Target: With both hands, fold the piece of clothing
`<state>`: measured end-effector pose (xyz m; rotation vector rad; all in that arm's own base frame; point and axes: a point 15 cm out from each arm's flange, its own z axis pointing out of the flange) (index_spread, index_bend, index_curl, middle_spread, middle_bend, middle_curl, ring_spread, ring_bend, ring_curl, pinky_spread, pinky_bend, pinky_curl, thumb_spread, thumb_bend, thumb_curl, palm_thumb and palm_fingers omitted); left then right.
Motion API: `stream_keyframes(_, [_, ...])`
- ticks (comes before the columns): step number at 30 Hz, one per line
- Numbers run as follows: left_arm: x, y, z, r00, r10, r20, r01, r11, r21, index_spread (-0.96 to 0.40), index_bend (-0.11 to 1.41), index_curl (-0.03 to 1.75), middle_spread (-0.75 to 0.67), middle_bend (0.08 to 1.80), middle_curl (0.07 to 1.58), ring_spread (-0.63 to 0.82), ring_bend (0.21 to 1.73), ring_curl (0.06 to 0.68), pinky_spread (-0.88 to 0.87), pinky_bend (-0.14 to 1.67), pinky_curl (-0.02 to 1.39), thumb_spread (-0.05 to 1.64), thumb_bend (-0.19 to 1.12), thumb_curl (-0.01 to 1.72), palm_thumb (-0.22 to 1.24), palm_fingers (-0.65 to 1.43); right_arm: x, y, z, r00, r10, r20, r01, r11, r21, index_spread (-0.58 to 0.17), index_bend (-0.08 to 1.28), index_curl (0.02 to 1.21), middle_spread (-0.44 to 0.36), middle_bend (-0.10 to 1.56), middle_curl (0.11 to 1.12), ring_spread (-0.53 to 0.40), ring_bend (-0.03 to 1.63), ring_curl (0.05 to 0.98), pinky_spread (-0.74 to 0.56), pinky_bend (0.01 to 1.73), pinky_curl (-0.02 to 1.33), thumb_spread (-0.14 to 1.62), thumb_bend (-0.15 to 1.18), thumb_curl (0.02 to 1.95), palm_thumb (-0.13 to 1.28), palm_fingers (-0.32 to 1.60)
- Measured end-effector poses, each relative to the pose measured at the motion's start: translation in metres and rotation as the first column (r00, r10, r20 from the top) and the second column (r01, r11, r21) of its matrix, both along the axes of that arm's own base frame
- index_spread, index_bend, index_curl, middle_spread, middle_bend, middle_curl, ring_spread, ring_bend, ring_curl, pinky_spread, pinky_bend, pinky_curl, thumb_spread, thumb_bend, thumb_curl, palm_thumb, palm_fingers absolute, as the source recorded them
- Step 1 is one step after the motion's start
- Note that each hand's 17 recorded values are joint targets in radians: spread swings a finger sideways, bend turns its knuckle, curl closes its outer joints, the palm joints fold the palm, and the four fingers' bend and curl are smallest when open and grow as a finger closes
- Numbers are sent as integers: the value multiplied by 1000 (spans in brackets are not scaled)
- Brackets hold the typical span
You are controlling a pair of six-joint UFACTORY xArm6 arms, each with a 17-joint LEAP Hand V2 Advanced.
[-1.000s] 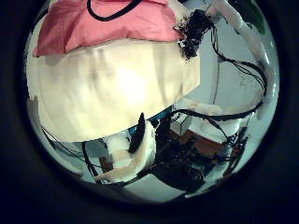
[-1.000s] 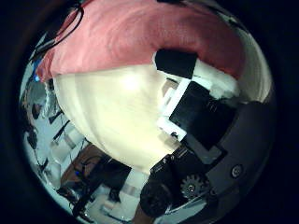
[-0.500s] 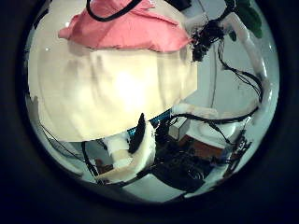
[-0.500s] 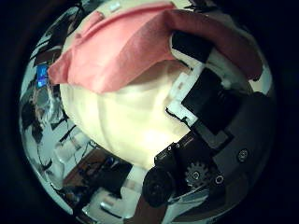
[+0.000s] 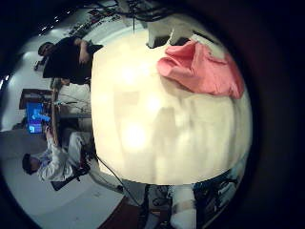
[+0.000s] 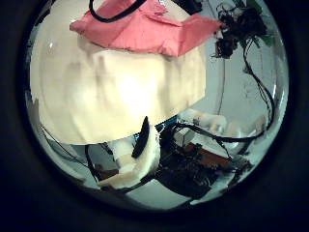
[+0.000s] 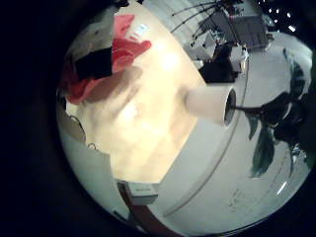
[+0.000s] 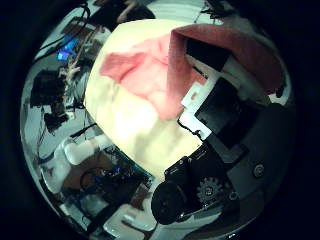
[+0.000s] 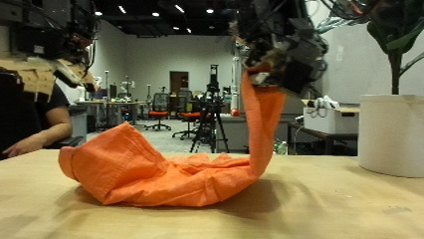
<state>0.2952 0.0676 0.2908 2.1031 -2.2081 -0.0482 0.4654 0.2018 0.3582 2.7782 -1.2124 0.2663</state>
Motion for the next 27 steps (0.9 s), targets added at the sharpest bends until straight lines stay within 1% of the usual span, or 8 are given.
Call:
stream_keyframes(8, [-4,14,1,999,49,13,-49,999,1,141,149,243,346,211,329,578,457,224,518,303,316,1135,-10,279,322,-8,-7,127,-21,983,183,23,-184,982,37,-233,1095,819,-117,1339,775,-218,1343,722,-260,1186,842,1150,53,710,1208,1087])
stream_keyframes(12, [-15,14,-3,998,56,-23,-56,998,-6,142,153,247,346,202,328,573,461,226,506,308,319,1155,-11,281,356,-6,-5,179,-38,962,261,84,-267,961,76,-229,1095,822,-116,1341,773,-219,1340,728,-257,1171,863,1151,47,730,1215,1087])
stream_keyframes(14, [-28,21,-5,996,78,-38,-79,997,-7,142,152,249,346,198,327,572,462,226,504,309,320,1160,-12,284,369,-7,-4,205,-63,948,305,96,-313,946,84,-230,1096,823,-116,1341,772,-219,1338,730,-256,1164,873,1151,43,739,1217,1089])
stream_keyframes(19, [-45,39,-8,994,104,-44,-103,995,7,142,168,266,354,194,324,570,454,224,501,301,318,1177,-12,282,389,3,14,233,-94,936,321,143,-338,934,118,-233,1094,830,-117,1333,770,-219,1337,735,-263,1154,893,1180,10,742,1171,1082])
stream_keyframes(23, [-67,53,-6,989,142,-37,-142,990,13,143,175,282,358,195,322,570,440,220,500,291,314,1189,-12,282,409,18,25,230,-116,949,287,127,-304,942,142,-244,1074,837,-128,1314,774,-226,1339,736,-273,1146,909,1281,-5,708,1125,1049])
stream_keyframes(24, [-69,54,-7,989,143,-39,-143,990,15,143,174,285,358,193,321,570,437,219,499,291,314,1190,-14,282,410,21,26,231,-118,950,285,128,-303,942,145,-245,1074,838,-130,1311,776,-226,1338,736,-273,1143,909,1300,41,722,1195,1047])
stream_keyframes(26, [-73,57,-7,988,150,-37,-149,989,19,143,170,289,359,192,320,570,436,218,498,289,315,1192,-16,282,409,23,31,229,-120,951,278,133,-297,943,151,-256,1049,837,-142,1276,775,-228,1332,728,-292,1123,903,1355,42,712,1134,1021])
stream_keyframes(27, [-74,58,-5,987,157,-33,-156,988,19,143,169,291,359,195,320,569,436,218,498,286,314,1194,-15,282,412,27,34,225,-120,954,271,131,-290,945,150,-260,1039,839,-145,1263,773,-231,1321,722,-304,1115,897,1352,73,729,1196,1019])
